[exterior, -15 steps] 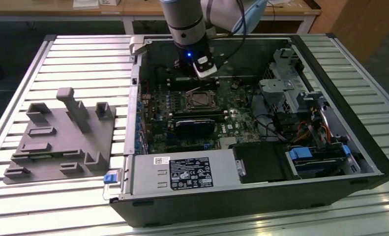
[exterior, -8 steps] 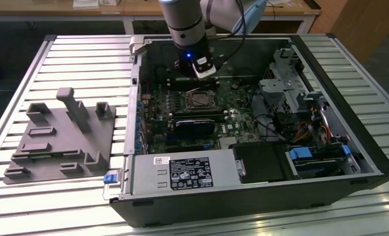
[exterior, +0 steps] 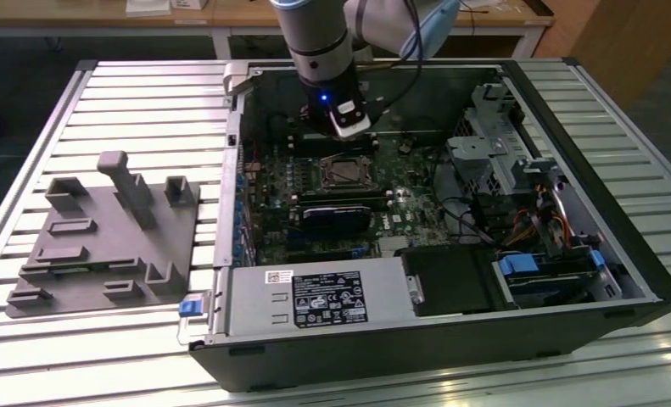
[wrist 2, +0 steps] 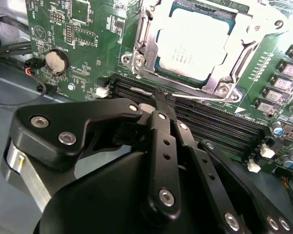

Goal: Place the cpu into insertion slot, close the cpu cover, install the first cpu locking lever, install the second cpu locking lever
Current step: 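Install the first cpu locking lever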

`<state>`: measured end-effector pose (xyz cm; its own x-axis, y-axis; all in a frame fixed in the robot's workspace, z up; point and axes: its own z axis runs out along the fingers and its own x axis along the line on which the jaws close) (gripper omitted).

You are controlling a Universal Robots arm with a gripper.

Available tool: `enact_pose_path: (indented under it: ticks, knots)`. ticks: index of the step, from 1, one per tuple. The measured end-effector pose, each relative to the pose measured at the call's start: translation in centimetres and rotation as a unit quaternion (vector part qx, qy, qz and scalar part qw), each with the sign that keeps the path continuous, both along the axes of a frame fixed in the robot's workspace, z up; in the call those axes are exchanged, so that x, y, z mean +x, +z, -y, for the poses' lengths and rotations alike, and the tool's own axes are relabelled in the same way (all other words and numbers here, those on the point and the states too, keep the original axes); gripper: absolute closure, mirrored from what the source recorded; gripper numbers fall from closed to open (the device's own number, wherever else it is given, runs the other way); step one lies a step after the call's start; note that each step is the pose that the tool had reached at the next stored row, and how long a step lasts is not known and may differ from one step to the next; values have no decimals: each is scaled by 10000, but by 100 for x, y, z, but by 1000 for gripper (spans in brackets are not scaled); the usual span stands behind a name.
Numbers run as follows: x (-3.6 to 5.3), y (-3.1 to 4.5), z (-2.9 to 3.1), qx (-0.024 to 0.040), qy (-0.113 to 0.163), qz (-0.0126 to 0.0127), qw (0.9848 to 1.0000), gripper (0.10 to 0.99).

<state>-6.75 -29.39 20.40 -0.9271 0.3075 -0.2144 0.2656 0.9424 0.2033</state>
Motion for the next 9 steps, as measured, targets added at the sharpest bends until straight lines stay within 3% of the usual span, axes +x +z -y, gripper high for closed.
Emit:
enact_pose_path:
  ticks: [9]
  knots:
    - [-1,-41,-2,-34,-86,0,10000,980]
